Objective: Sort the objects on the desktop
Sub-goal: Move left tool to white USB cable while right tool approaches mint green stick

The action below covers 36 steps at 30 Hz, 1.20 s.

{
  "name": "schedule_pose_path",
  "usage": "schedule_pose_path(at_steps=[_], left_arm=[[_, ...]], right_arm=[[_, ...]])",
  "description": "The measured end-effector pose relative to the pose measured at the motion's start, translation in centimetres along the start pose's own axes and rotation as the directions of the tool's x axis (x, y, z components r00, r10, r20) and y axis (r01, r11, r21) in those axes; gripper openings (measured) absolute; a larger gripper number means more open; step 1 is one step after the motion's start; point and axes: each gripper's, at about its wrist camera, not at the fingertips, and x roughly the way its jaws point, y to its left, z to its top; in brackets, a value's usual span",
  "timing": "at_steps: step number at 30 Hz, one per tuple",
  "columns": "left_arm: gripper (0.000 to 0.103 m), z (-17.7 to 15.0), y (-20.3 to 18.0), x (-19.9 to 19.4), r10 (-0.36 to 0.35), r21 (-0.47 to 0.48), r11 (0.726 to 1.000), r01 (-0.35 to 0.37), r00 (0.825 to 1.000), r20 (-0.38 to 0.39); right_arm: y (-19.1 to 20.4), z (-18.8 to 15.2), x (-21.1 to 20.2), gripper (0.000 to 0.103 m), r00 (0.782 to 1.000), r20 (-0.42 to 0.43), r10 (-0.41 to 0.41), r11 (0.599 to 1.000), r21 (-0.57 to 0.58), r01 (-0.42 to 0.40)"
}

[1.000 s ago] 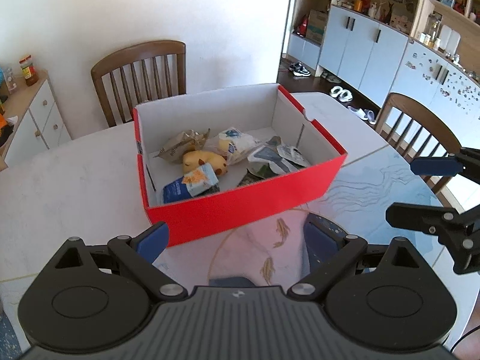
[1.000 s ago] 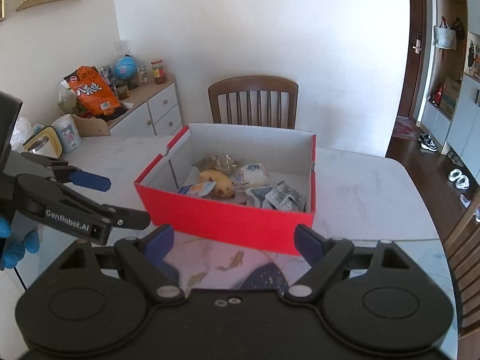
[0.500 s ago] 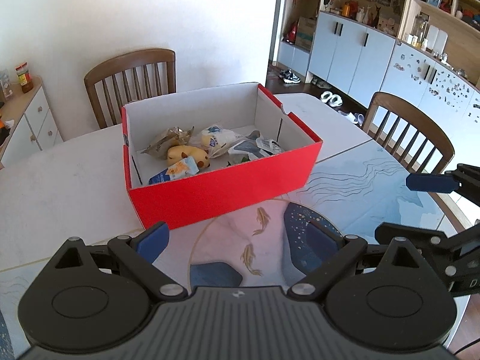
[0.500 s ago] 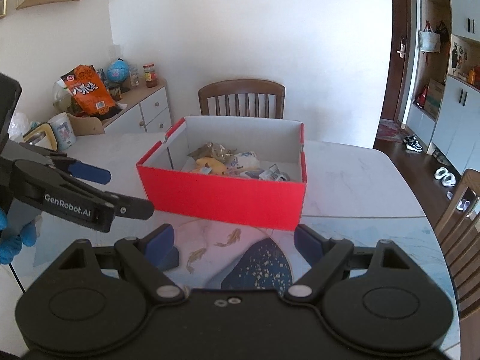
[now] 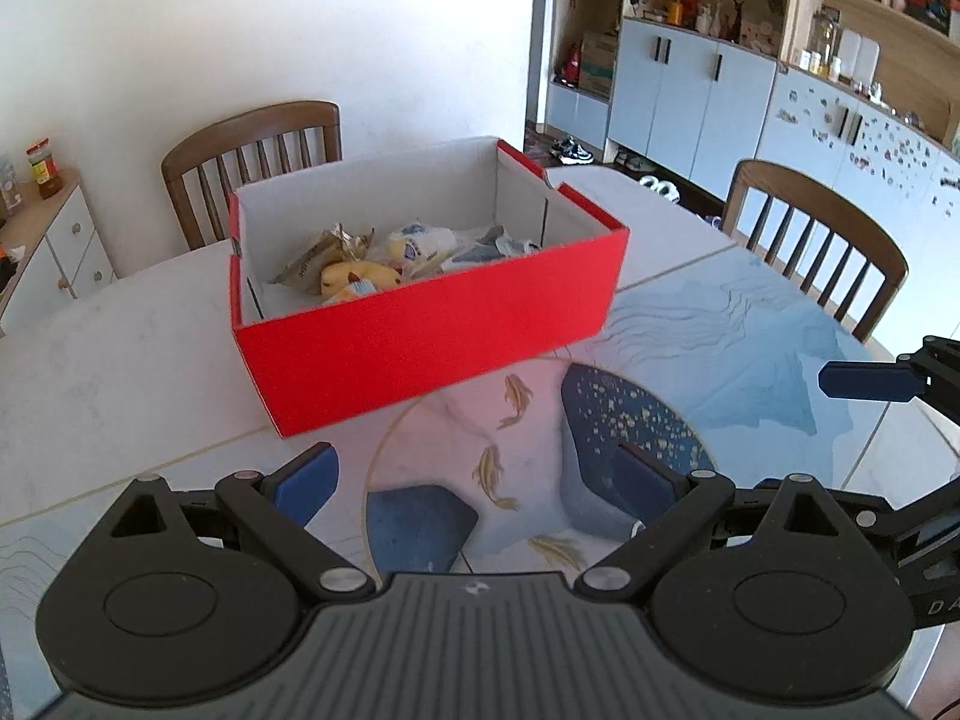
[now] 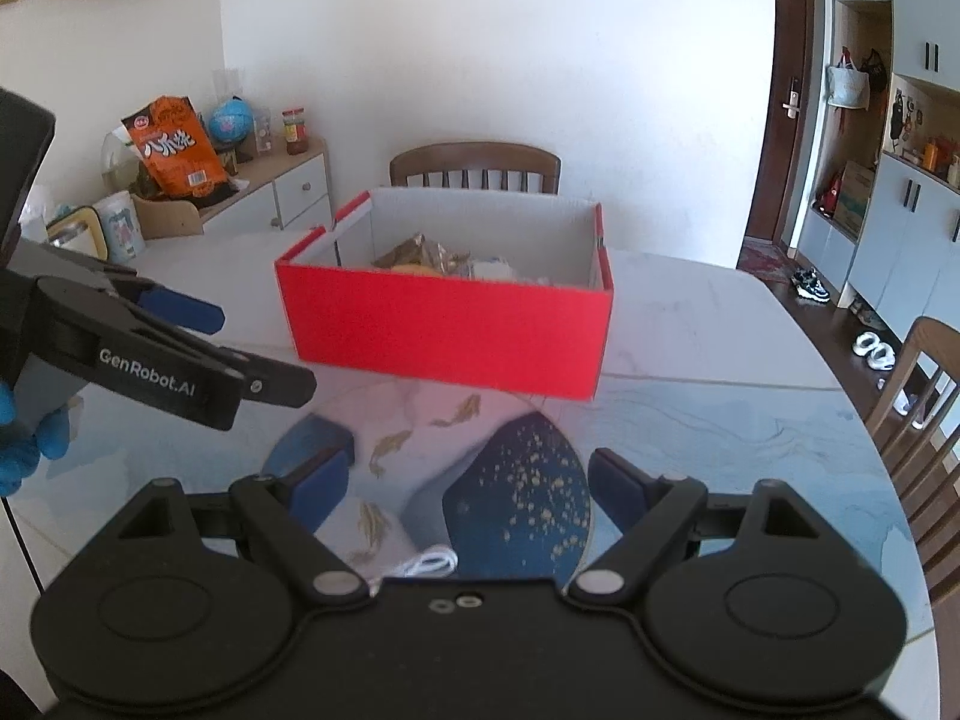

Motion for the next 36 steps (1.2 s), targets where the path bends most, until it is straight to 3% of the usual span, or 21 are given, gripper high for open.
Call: schedule_pose_path(at_steps=[15,36], left_arm=[[0.098,-2.7,-2.1,2.2,-0.058,0.063,0.996,0.059,0.998,-0.015],[0.097,-3.5,-2.0,4.7,-0.091,0.035,0.995,0.093,0.994,-0.065]], right_arm=[[1.3,-4.0,0.1,0.087,1.000,-0.012,0.000,1.000,-0.029,-0.001],[3.1,-7.4,2.4,0.088,0.996,-0.090,0.030,1.000,-0.002,-0.030]])
